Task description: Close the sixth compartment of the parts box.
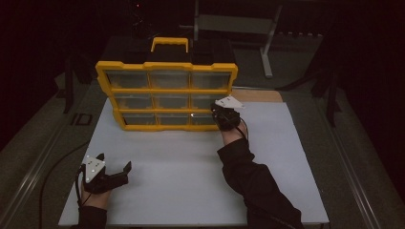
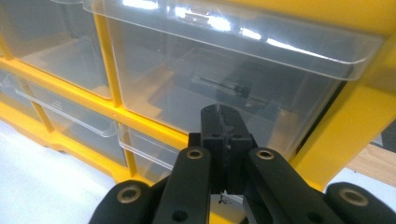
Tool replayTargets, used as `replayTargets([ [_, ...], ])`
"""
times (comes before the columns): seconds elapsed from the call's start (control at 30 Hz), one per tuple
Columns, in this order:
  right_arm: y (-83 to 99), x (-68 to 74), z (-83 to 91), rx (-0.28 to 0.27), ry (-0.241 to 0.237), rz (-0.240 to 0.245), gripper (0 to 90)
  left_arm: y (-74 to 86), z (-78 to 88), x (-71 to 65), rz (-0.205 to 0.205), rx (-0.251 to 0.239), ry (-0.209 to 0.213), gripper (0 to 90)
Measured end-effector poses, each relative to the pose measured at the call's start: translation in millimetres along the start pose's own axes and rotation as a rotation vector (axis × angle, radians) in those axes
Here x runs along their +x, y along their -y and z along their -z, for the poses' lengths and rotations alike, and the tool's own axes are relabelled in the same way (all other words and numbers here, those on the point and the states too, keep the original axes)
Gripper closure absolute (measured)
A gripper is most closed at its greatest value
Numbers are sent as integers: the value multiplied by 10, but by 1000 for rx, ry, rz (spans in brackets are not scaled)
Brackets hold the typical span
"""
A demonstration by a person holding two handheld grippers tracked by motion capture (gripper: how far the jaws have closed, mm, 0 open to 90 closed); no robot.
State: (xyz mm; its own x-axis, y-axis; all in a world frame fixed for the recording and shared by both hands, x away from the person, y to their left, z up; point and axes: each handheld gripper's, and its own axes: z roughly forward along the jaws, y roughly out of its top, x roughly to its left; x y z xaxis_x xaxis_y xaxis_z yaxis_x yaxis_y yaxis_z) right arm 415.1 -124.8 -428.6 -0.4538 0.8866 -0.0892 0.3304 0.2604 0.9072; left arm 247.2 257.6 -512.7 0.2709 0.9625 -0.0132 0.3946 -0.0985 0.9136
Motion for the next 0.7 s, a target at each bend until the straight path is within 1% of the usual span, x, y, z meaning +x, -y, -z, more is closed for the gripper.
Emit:
replayTargets([
  [0.03, 0, 0, 0, 0, 0, 0, 900, 0, 0, 0, 0, 0, 0, 3],
  [0.07, -9, 8, 18, 1, -9, -18, 900, -1, 0, 1, 0, 1, -1, 3],
  [0.1, -9, 8, 18, 1, -9, -18, 900, -1, 0, 1, 0, 1, -1, 3],
  [0.13, -33, 33, 41, -2, -28, -23, 898, 0, -2, 2, 1, 0, 1, 3],
  [0.17, -33, 33, 41, -2, -28, -23, 898, 0, -2, 2, 1, 0, 1, 3],
  [0.2, -53, 56, 54, 7, -47, -32, 847, -1, -3, 0, 0, 0, 1, 3],
  [0.23, -61, 69, 59, 11, -56, -35, 820, -1, 0, 1, 0, 0, 3, 3],
  [0.3, -65, 94, 71, 16, -67, -43, 750, -3, 3, 1, 0, -2, 2, 3],
  [0.47, -56, 140, 79, 27, -81, -53, 519, -4, 6, 4, 1, -4, 2, 3],
  [0.5, -56, 140, 79, 27, -81, -53, 519, -4, 6, 4, 1, -4, 2, 3],
  [0.53, -53, 152, 85, 25, -85, -52, 457, -4, 5, 3, 1, -4, 5, 3],
  [0.63, -51, 149, 91, 27, -86, -59, 392, -4, 3, 0, 1, -6, 8, 2],
  [0.7, -51, 150, 91, 37, -83, -63, 331, -5, 2, 0, 2, -5, 10, 3],
])
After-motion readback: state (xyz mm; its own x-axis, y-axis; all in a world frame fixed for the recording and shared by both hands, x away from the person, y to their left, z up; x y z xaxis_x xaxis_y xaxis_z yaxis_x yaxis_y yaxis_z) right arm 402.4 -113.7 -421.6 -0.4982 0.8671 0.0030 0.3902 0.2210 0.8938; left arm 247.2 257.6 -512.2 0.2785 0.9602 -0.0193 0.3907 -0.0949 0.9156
